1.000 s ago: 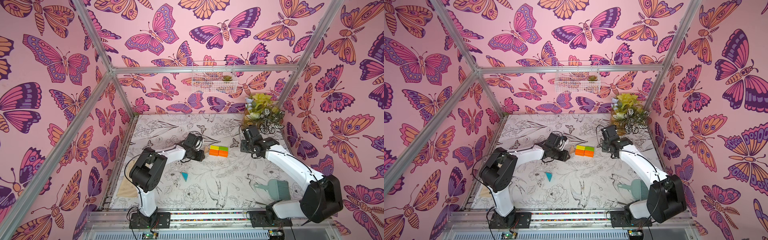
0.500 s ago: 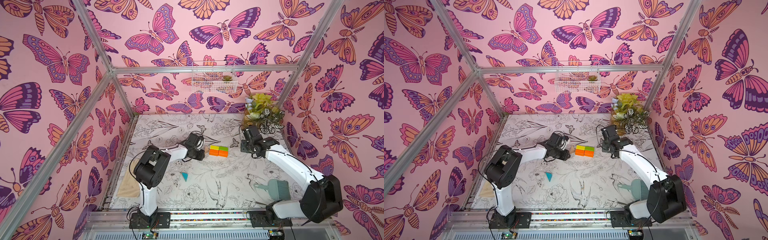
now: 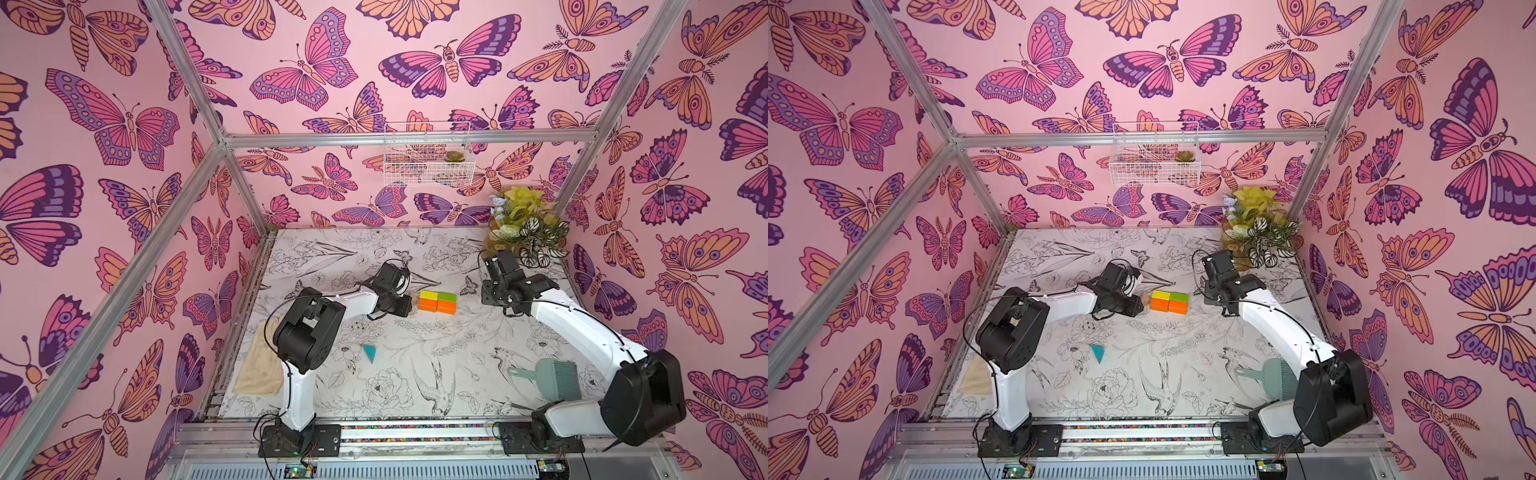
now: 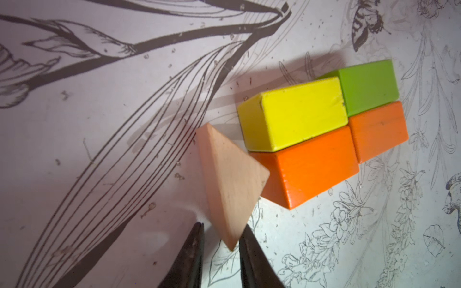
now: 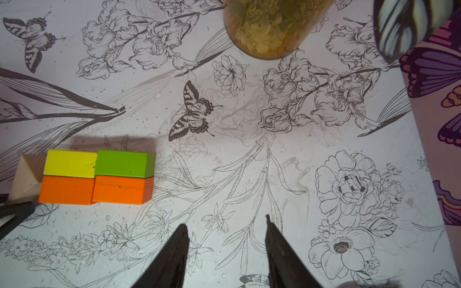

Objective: Assemble a piece of candy with building blocks
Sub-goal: Assemble the building block at the center of the board.

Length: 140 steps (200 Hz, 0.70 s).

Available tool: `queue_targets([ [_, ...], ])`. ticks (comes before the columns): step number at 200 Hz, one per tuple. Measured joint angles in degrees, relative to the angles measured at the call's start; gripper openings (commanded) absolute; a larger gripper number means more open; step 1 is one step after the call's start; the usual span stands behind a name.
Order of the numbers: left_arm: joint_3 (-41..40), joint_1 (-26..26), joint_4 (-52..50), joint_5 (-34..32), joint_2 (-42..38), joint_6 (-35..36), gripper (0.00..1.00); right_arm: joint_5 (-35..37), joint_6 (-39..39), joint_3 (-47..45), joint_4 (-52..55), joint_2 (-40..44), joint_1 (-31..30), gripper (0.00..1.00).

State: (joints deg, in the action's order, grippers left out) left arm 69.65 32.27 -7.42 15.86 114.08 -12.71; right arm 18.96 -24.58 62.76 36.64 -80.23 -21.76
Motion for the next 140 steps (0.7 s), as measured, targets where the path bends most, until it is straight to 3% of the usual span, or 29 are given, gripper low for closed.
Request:
queue_targets([
  [140, 2.0, 0.0, 0.1, 0.9, 0.9, 0.1, 0.28, 0.1, 0.6, 0.0, 0.2, 0.0, 0.0, 0.52],
])
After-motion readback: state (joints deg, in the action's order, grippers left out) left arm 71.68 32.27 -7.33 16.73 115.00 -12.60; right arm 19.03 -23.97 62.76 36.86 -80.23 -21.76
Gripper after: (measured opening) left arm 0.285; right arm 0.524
